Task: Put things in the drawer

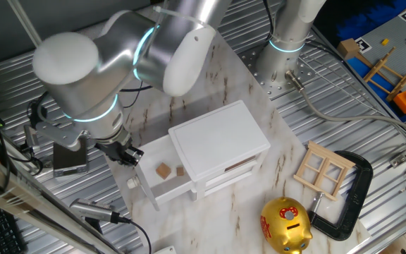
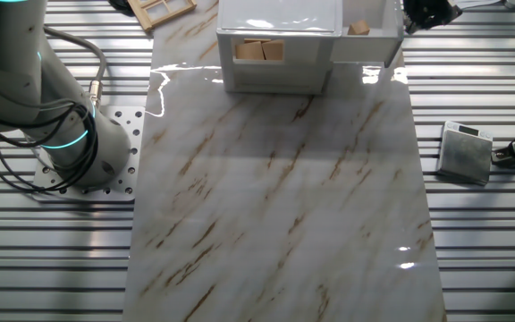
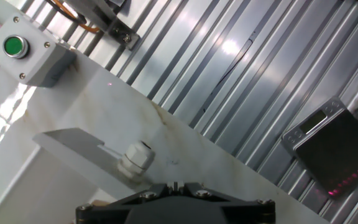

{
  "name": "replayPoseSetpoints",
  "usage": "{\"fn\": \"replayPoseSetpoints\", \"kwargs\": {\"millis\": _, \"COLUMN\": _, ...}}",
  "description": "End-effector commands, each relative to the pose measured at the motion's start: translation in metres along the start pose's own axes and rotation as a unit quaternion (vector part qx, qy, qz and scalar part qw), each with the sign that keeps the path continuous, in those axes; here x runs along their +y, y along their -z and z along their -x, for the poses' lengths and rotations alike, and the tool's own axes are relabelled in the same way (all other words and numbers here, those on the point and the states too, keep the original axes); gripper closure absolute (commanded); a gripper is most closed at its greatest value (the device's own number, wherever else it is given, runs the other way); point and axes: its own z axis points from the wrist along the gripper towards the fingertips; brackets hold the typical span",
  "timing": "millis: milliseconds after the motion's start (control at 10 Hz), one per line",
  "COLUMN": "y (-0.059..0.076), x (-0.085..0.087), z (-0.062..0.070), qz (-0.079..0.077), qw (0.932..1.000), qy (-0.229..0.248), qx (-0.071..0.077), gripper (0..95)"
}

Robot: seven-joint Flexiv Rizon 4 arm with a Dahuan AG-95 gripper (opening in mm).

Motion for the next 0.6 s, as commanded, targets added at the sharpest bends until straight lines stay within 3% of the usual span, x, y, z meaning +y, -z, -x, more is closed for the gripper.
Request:
{"fn": "replayPoseSetpoints", "kwargs": {"millis": 100, "y": 0.000, "x": 0.003, "z": -0.004, "qz": 0.000, "qw": 1.0000, "qy": 0.001, "qx": 0.000, "gripper": 95.0}}
{"fn": "replayPoseSetpoints", "kwargs": {"millis": 600, "y": 0.000, "x": 0.018, "z": -0.020, "qz": -0.001, "qw": 1.0000, "qy": -0.001, "qx": -0.001, "gripper": 95.0}}
